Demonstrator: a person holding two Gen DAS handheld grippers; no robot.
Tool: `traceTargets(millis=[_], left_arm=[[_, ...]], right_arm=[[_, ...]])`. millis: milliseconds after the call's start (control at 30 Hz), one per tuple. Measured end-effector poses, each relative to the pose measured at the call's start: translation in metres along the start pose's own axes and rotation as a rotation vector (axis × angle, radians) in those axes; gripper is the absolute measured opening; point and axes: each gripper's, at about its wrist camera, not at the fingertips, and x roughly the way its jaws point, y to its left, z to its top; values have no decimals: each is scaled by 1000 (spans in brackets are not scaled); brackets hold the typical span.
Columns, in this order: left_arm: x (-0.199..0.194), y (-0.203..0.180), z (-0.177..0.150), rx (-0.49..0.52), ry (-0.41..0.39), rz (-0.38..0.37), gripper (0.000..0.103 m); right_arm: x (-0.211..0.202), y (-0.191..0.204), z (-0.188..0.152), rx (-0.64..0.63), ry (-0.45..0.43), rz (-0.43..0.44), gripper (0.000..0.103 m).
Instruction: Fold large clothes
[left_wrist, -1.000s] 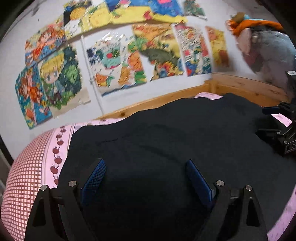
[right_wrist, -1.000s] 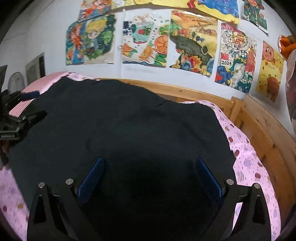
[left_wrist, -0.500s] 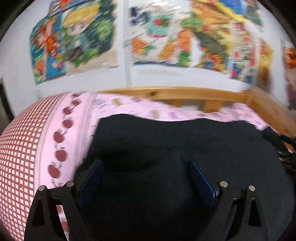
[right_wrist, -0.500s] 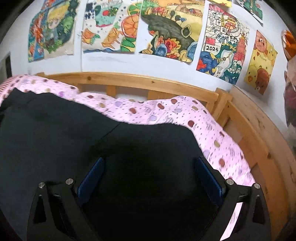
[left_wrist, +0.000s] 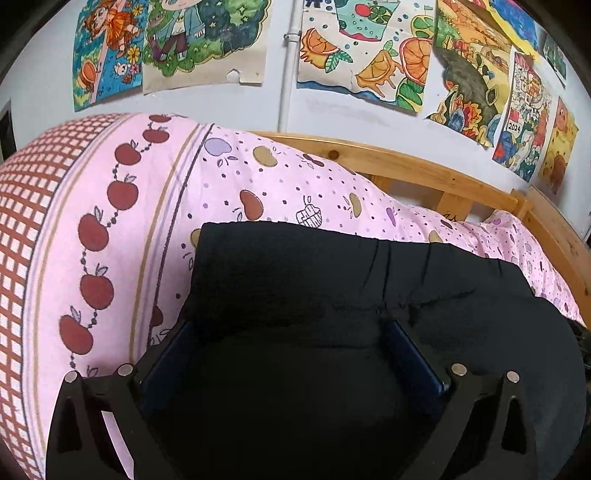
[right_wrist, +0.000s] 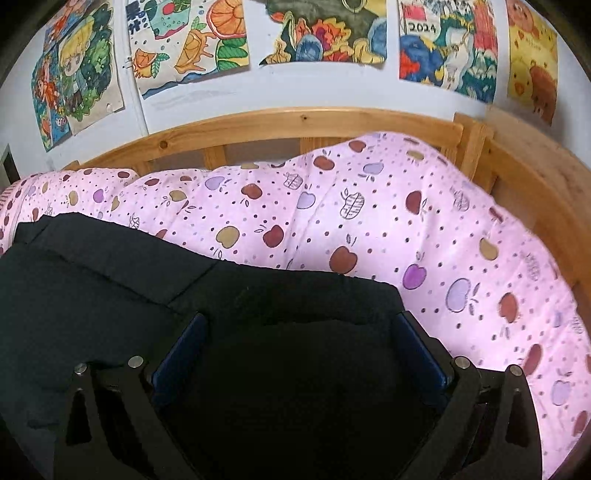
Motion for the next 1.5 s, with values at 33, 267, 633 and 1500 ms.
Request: traceTargets(millis=[33,267,633,1500], left_arm=[[1,1,1,-3,1,-2,103],[0,0,-3,2,-15,3,103],[-31,11,-2,-15,-87,-48,103],[-112,61,-37,258,15,-64,103]], right_arm=[[3,-1,-2,12,-1,14,99],[4,-5,-6,38,-25,41,99],[-57,-14,-8,66,-191,-17,99],[-121,-66,-71,42,-35,93,100]])
